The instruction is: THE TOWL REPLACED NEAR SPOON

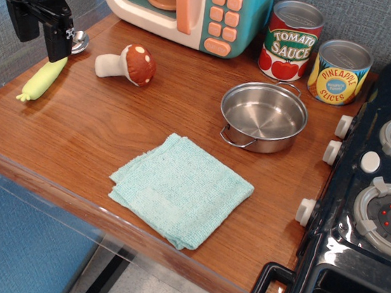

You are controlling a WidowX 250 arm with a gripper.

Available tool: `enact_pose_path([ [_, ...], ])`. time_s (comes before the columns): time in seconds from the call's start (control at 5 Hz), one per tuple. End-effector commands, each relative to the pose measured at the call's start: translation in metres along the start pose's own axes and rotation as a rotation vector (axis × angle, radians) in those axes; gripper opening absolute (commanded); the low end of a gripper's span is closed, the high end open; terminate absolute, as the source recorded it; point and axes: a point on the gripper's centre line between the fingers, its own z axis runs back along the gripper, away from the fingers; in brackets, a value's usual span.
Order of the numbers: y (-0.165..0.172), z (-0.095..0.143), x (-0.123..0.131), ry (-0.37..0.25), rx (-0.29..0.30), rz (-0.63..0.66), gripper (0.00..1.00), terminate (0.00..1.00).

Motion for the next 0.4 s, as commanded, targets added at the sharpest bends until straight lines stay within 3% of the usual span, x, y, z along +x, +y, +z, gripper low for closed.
enact_pose_path([
  [0.0, 0.000, 0.000, 0.000, 0.000, 0.000, 0.000, 1.00, 0.00],
  [0.2, -0.036, 0.001, -0.001, 0.000, 0.004, -0.072, 1.00, 0.00],
])
